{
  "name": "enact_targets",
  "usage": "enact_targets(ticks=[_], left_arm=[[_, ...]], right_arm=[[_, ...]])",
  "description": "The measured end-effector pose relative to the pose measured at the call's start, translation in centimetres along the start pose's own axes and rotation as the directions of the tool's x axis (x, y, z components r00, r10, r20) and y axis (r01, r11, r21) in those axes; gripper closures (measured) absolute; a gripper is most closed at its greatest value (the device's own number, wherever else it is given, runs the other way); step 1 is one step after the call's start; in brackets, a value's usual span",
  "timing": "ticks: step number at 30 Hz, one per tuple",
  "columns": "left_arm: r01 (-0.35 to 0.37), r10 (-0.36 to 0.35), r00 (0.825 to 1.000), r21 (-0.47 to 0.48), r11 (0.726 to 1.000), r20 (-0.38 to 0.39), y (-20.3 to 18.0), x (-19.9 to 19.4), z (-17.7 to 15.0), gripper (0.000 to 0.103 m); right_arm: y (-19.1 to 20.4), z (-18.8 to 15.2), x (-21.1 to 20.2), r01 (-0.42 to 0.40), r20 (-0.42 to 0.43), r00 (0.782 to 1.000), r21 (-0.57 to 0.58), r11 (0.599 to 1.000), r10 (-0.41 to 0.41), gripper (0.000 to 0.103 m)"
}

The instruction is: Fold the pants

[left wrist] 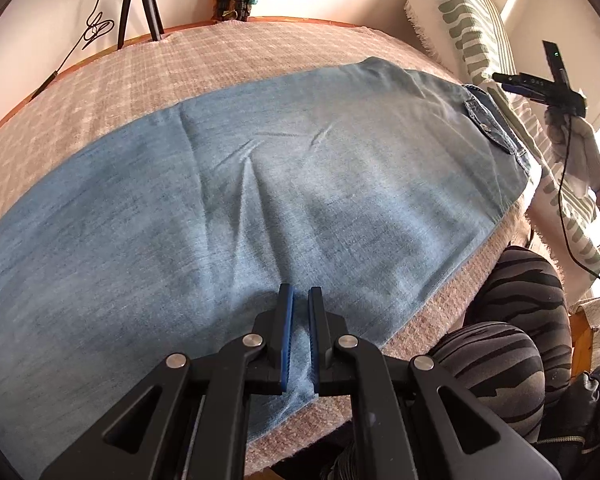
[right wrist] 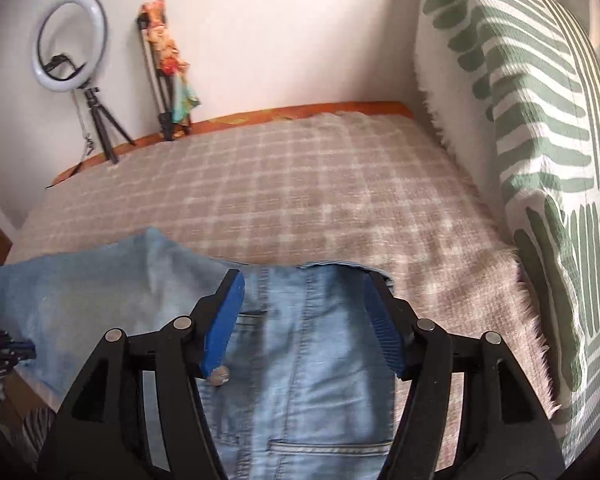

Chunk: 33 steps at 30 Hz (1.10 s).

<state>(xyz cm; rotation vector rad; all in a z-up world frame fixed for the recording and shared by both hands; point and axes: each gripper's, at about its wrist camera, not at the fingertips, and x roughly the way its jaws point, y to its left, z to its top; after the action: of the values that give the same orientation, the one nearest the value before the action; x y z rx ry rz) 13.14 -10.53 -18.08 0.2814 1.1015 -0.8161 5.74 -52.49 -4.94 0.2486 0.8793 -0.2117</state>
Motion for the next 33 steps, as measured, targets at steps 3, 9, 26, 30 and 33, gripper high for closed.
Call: enact_targets(ticks=[3, 9, 26, 30, 33], left_arm=[[-0.054, 0.056, 0.998, 0.065, 0.996, -0.035, -1.0, 0.4, 0.5, 0.097], [-0.190, 0.199, 0.978, 0.114, 0.975, -0.068, -2.8, 0.3, 1.0, 0.097], [-0.301, 0.384, 0.902, -0.346, 0.889, 0.200, 5.6, -13.0, -9.6, 0.103], [-0.291, 0.433, 0.872, -0.470, 0.833, 0.228, 9.9, -15.8, -13.7, 0.103], [-0.260, 0.439, 0.879, -0.583, 0.770, 0.187, 13.5, -16.7, -16.7, 0.103]], right_arm=[[3.7, -0.1, -0.5, -0.109, -0.003, 0.994, -0.030, 0.994, 0.109, 0.038], [12.0, -1.0, -0.5, -0.311, -0.081, 0.950, -0.126, 0.942, 0.303, 0.038], [38.7, -5.3, 2.7, -0.582, -0.291, 0.813, -0.411, 0.701, 0.504, 0.038], [44.1, -4.4, 3.5, -0.605, -0.324, 0.796, -0.444, 0.661, 0.511, 0.038], [48.1, -4.0, 4.1, -0.614, -0.344, 0.789, -0.478, 0.628, 0.509, 0.038]])
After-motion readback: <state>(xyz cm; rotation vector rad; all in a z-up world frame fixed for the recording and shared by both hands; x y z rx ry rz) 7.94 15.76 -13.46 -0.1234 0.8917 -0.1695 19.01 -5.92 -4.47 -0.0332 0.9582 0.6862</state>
